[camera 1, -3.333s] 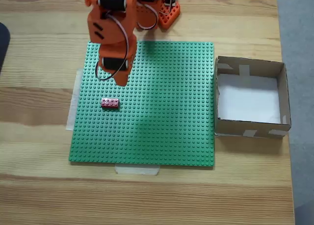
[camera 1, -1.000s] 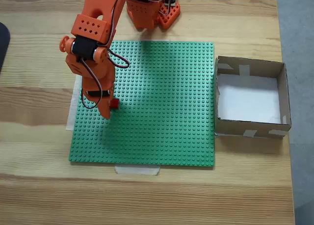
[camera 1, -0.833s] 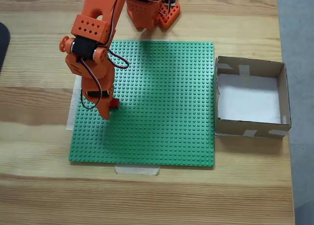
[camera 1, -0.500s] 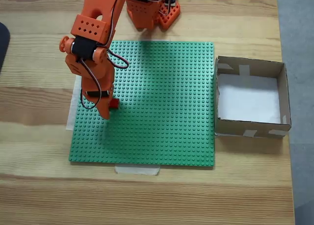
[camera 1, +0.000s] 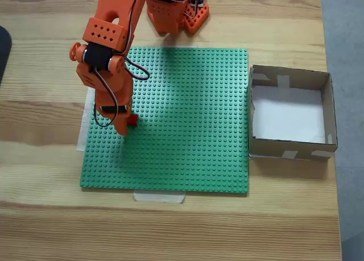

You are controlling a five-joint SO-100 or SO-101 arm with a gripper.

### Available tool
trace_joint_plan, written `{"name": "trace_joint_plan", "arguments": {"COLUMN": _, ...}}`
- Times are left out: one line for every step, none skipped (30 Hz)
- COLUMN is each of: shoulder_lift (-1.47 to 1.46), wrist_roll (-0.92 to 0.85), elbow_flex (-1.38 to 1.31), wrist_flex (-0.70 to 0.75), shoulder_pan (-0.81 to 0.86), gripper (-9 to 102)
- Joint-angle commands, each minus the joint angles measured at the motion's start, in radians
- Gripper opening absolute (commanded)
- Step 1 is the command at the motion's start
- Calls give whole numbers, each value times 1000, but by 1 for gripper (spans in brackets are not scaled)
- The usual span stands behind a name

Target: Pick the red lego block and put it in the box.

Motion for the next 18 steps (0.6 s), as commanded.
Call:
{"name": "trace_joint_plan", "arguments": {"shoulder_lift": 5, "wrist_roll": 6, "elbow_flex": 0, "wrist_flex": -15, "shoulder_pan": 8, "gripper": 29}}
{"name": "trace_joint_plan", "arguments": {"shoulder_lift": 5, "wrist_roll": 9, "elbow_flex": 3, "wrist_flex": -18, "shoulder_pan": 8, "gripper": 28}}
{"name": "trace_joint_plan", "arguments": {"shoulder_lift": 5, "wrist_roll": 12, "elbow_flex": 5, "wrist_flex": -20, "shoulder_pan": 8, "gripper": 28}}
{"name": "trace_joint_plan", "arguments": {"shoulder_lift": 5, "wrist_roll": 15, "elbow_flex": 5, "wrist_flex": -20, "shoulder_pan": 8, "gripper": 28}}
{"name": "trace_joint_plan", "arguments": {"shoulder_lift": 5, "wrist_roll": 20, "elbow_flex": 5, "wrist_flex": -20, "shoulder_pan": 8, "gripper": 27}}
{"name": "trace_joint_plan", "arguments": {"shoulder_lift": 5, "wrist_roll": 21, "elbow_flex": 5, "wrist_flex": -21, "shoulder_pan": 8, "gripper": 26}}
{"name": "trace_joint_plan", "arguments": {"shoulder_lift": 5, "wrist_roll": 21, "elbow_flex": 5, "wrist_flex": -23, "shoulder_pan": 6, "gripper": 26}}
{"name": "trace_joint_plan", "arguments": {"shoulder_lift": 5, "wrist_roll": 23, "elbow_flex": 5, "wrist_flex": -25, "shoulder_pan": 6, "gripper": 26}}
{"name": "trace_joint_plan", "arguments": {"shoulder_lift": 5, "wrist_roll": 26, "elbow_flex": 5, "wrist_flex": -26, "shoulder_pan": 6, "gripper": 26}}
{"name": "trace_joint_plan", "arguments": {"shoulder_lift": 5, "wrist_roll": 26, "elbow_flex": 5, "wrist_flex": -29, "shoulder_pan": 6, "gripper": 25}}
{"name": "trace_joint_plan", "arguments": {"shoulder_lift": 5, "wrist_roll": 26, "elbow_flex": 5, "wrist_flex": -32, "shoulder_pan": 6, "gripper": 25}}
{"name": "trace_joint_plan", "arguments": {"shoulder_lift": 5, "wrist_roll": 28, "elbow_flex": 5, "wrist_flex": -34, "shoulder_pan": 6, "gripper": 25}}
{"name": "trace_joint_plan", "arguments": {"shoulder_lift": 5, "wrist_roll": 26, "elbow_flex": 5, "wrist_flex": -35, "shoulder_pan": 6, "gripper": 24}}
{"name": "trace_joint_plan", "arguments": {"shoulder_lift": 5, "wrist_roll": 23, "elbow_flex": 5, "wrist_flex": -37, "shoulder_pan": 6, "gripper": 23}}
{"name": "trace_joint_plan", "arguments": {"shoulder_lift": 5, "wrist_roll": 23, "elbow_flex": 5, "wrist_flex": -37, "shoulder_pan": 6, "gripper": 23}}
{"name": "trace_joint_plan", "arguments": {"shoulder_lift": 5, "wrist_roll": 23, "elbow_flex": 5, "wrist_flex": -38, "shoulder_pan": 6, "gripper": 22}}
{"name": "trace_joint_plan", "arguments": {"shoulder_lift": 5, "wrist_roll": 26, "elbow_flex": 5, "wrist_flex": -38, "shoulder_pan": 8, "gripper": 22}}
{"name": "trace_joint_plan", "arguments": {"shoulder_lift": 5, "wrist_roll": 28, "elbow_flex": 5, "wrist_flex": -38, "shoulder_pan": 8, "gripper": 22}}
